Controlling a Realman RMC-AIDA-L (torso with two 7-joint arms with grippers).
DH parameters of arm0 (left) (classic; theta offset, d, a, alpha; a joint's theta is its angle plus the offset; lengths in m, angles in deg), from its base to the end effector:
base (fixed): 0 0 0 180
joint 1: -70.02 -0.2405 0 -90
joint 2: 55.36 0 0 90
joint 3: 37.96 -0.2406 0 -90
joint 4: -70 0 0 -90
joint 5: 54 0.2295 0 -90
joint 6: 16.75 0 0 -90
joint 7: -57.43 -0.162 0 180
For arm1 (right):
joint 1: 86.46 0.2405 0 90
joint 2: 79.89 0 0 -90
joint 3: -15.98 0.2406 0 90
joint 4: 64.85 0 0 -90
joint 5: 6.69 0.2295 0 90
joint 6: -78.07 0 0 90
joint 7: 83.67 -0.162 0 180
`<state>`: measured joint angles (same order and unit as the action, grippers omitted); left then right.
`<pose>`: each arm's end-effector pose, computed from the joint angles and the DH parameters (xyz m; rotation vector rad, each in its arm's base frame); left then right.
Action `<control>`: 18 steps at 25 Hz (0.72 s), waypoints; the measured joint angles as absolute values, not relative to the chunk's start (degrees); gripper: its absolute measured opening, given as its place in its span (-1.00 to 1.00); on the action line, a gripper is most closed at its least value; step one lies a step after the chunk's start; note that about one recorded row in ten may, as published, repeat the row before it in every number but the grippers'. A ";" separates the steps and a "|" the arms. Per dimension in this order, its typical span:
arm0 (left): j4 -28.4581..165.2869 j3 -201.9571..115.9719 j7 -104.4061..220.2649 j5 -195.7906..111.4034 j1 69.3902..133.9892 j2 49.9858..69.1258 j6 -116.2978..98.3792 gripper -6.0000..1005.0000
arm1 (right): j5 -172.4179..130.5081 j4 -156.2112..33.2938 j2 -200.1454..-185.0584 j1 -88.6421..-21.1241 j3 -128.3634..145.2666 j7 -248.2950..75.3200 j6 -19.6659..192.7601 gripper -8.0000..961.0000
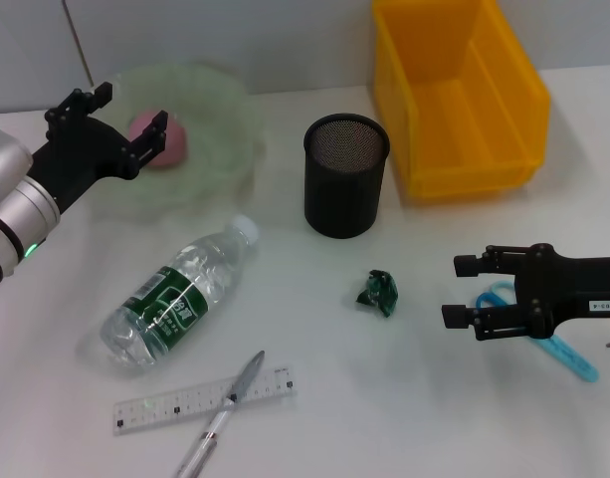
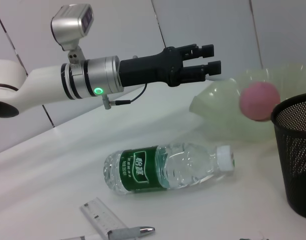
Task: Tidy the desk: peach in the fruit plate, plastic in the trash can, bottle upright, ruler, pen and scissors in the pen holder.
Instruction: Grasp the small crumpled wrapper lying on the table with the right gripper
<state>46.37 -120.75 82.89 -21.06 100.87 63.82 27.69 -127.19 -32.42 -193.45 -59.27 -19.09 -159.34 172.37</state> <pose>-0.2563 0.4228 -0.0411 -2.0490 -0.3150 -0.5359 0.3025 0.3140 0.0156 -2.7609 0.7017 0.6150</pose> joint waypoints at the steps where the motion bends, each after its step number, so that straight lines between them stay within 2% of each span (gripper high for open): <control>1: 46.37 -120.75 82.89 -21.06 100.87 63.82 27.69 0.43 | -127.19 -32.42 -193.45 -59.27 -19.09 -159.34 172.37 0.72; 2: 46.37 -120.79 82.90 -21.25 100.87 63.82 27.74 0.48 | -127.19 -32.42 -193.45 -59.30 -19.09 -159.34 172.37 0.72; 12: 45.74 -122.86 93.52 -21.57 100.11 63.13 30.22 0.47 | -127.19 -32.42 -193.42 -59.53 -19.09 -159.34 172.45 0.72; 13: 44.53 -124.82 106.46 -16.91 98.82 61.35 36.29 0.47 | -127.19 -32.42 -193.37 -59.53 -19.09 -159.35 172.47 0.72; 14: 42.79 -124.56 112.02 -12.52 97.71 60.53 39.82 0.47 | -127.19 -32.42 -193.35 -59.51 -19.09 -159.35 172.49 0.72; 17: 41.69 -124.43 115.17 -9.90 97.02 60.16 42.03 0.47 | -127.19 -32.42 -193.30 -59.43 -19.09 -159.36 172.54 0.72; 18: 37.24 -124.37 121.65 -2.14 94.68 58.86 48.71 0.47 | -127.18 -32.42 -193.25 -59.38 -19.09 -159.36 172.58 0.72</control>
